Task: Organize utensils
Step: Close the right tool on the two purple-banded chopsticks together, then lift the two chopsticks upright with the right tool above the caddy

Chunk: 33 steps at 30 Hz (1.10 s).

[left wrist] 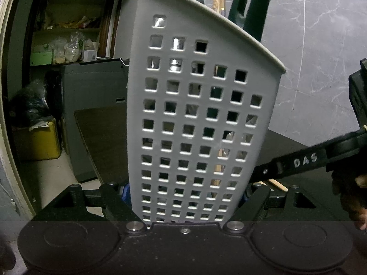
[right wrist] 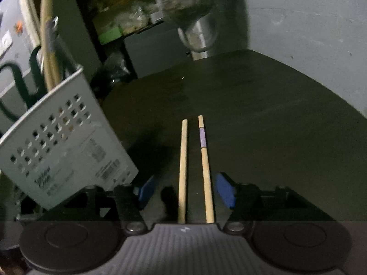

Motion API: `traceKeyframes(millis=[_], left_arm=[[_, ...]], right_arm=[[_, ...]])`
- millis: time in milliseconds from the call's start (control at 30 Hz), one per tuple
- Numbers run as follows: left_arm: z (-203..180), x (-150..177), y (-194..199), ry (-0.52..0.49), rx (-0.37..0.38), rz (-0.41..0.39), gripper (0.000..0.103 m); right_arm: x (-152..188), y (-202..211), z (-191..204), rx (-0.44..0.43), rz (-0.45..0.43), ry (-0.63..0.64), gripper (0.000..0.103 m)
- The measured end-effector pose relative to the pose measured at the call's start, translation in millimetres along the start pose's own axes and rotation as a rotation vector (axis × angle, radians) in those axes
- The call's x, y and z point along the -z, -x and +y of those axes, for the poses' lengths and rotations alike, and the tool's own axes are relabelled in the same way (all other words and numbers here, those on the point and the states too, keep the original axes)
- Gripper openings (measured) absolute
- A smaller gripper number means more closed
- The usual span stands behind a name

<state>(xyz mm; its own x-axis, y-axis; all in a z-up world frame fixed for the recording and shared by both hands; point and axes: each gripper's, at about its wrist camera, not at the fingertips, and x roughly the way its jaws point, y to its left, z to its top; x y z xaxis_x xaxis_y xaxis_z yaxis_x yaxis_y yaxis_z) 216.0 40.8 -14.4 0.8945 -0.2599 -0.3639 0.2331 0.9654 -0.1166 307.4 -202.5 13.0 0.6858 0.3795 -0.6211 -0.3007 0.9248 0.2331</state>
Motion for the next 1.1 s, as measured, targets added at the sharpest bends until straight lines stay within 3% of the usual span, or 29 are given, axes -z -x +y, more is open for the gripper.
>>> traceKeyframes(millis=[133,200,267,467,900,1033,1100], left_arm=[[-3,1,0,-0.009,-0.008,-0.001,0.081],[-4,1,0,-0.010,-0.007,-0.003,0.081],[-4,1,0,-0.010,-0.005,-0.004,0.081],[-4,1,0,-0.011,-0.005,-0.004,0.081],[-4,2,0,-0.013,-0.007,-0.004,0.081],[-4,3,0,-0.010,-0.004,-0.004,0.081],[-4,3,1,-0.009,-0.002,-0.004,0.081]], right_arm=[[0,-3,11,0.043,0.009,0.089,0.066],[0,-6,14,0.067,0.008,0.121,0.061],[1,-6,16,0.095,0.004,0.157,0.045],[5,-1,13,0.092,0.004,0.201,0.015],[11,17,3,0.095,0.072,0.217,0.017],[8,14,1,0.096,0.072,0.218,0.035],[6,13,0,0.091,0.072,0.205,0.039]])
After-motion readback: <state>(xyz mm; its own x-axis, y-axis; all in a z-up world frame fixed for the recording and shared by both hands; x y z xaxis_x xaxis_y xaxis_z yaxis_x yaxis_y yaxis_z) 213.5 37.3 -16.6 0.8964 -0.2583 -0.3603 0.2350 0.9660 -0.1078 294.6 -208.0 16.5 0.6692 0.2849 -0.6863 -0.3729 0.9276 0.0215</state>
